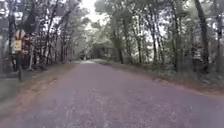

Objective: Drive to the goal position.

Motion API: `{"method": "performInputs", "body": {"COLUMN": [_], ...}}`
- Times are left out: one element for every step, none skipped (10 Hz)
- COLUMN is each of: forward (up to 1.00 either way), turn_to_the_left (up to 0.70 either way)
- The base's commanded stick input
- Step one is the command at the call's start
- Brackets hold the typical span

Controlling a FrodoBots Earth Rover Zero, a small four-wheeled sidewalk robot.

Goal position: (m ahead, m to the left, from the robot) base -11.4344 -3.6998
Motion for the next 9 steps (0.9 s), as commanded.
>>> {"method": "performInputs", "body": {"forward": [0.7, 0.7, 0.7, 0.7, 0.7, 0.7, 0.7, 0.7, 0.7], "turn_to_the_left": [0.14, 0.14, 0.14, 0.14, 0.14, 0.14, 0.14, 0.14, 0.14]}}
